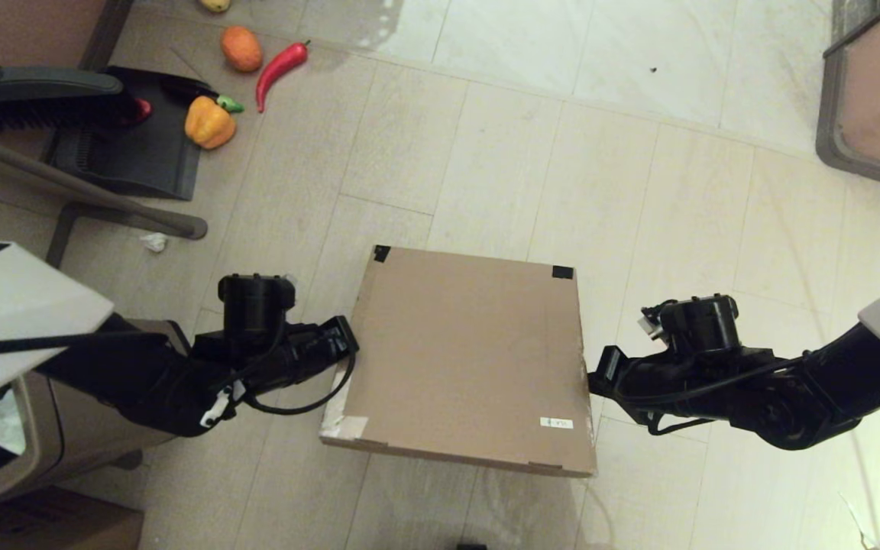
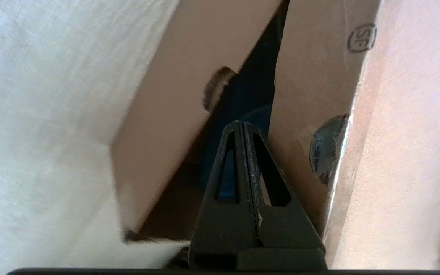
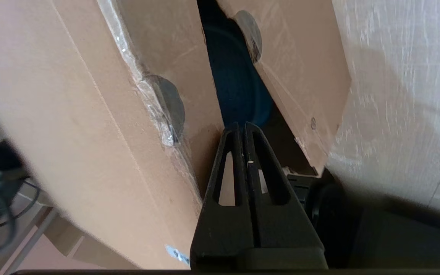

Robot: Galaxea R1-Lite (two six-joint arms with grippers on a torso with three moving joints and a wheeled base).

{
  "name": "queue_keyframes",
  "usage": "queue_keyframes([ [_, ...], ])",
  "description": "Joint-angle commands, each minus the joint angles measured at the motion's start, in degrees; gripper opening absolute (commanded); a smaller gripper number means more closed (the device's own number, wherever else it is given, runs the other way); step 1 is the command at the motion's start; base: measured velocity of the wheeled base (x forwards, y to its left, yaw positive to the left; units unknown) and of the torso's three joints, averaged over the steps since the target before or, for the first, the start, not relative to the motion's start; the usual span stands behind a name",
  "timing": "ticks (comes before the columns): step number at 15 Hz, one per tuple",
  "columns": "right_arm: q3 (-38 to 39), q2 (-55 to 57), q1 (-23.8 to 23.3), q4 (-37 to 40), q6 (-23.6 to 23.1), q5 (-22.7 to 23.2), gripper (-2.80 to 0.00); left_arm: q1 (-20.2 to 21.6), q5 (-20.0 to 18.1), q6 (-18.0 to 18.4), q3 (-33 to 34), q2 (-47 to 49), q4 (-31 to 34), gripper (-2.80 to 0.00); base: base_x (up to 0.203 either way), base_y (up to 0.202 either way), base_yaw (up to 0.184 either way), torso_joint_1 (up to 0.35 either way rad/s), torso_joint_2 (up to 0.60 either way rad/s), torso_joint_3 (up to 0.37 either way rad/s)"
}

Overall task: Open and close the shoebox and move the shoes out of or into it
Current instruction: Open the shoe box

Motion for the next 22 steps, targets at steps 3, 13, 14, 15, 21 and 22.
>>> queue_keyframes([
  [3,1.8,-0.6,0.1,-0.3,0.2,0.3,-2.8,-1.5,1.7,-2.8,-1.9,-3.8,3.7,-2.8,0.0,0.0,0.0,0.0,0.0,0.0],
  [13,6.4,-10.6,0.4,-0.6,12.2,12.2,-2.8,-1.2,4.9,-3.0,-2.4,-4.9,5.2,-2.8,0.0,0.0,0.0,0.0,0.0,0.0],
  [14,7.3,-11.9,0.4,-0.6,13.0,12.5,-2.8,-1.0,6.2,-3.0,-2.5,-4.8,5.1,-2.8,0.0,0.0,0.0,0.0,0.0,0.0],
  [15,7.9,-13.0,0.4,-0.6,14.2,12.8,-2.8,-1.0,7.3,-2.9,-2.8,-5.0,5.1,-2.8,0.0,0.0,0.0,0.0,0.0,0.0],
  [21,10.2,-19.3,0.0,-0.7,19.6,18.8,-2.8,-0.1,11.2,-2.7,-6.1,-5.2,5.2,-2.8,0.0,0.0,0.0,0.0,0.0,0.0],
  [22,10.6,-19.4,0.0,-0.7,19.6,18.9,-2.8,0.4,11.8,-2.6,-7.3,-5.1,5.3,-2.8,0.0,0.0,0.0,0.0,0.0,0.0],
])
